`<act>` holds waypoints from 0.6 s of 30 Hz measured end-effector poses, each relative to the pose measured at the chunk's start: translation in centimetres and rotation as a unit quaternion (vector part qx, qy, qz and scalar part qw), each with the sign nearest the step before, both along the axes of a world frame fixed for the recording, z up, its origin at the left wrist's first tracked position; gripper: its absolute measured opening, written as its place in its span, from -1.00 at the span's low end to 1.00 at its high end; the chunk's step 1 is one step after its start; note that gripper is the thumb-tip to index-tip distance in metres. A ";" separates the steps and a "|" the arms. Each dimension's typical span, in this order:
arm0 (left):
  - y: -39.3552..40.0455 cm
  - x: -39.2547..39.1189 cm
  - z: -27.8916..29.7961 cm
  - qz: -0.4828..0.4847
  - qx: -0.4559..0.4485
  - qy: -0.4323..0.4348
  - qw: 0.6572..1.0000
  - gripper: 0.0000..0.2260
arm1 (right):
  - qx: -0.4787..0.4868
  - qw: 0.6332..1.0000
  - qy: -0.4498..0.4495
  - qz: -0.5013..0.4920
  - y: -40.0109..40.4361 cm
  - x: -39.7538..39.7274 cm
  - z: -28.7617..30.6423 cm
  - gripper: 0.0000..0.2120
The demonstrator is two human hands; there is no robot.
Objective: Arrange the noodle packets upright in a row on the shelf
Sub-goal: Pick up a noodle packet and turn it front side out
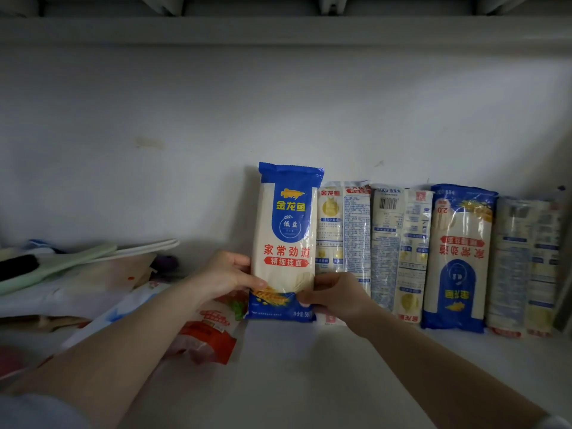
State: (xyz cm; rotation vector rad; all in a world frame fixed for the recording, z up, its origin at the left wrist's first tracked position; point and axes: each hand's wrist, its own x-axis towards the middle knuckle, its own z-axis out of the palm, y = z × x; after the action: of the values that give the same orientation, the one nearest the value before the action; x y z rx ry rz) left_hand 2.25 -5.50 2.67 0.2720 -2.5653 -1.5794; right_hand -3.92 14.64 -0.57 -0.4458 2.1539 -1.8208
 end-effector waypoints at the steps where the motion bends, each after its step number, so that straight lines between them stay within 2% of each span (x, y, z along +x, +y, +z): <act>1: -0.1 -0.1 -0.1 0.000 -0.003 -0.001 1.000 -0.72 | 0.006 1.000 0.004 -0.003 0.0 -0.1 0.0 -0.81; 10: -0.7 -0.8 -0.8 -0.004 -0.069 -0.032 0.997 -0.73 | 0.089 0.995 0.040 -0.020 -0.6 0.0 0.2 -0.77; 18: -0.2 -1.2 -1.3 -0.011 -0.060 -0.014 0.998 -0.78 | 0.093 0.990 0.076 -0.074 -1.3 0.6 0.1 -0.73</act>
State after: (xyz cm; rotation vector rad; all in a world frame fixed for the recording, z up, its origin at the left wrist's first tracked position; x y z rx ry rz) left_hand 1.06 -5.69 1.37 0.2570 -2.6805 -1.4324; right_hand -3.29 13.30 -0.47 -0.4016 2.4950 -1.6856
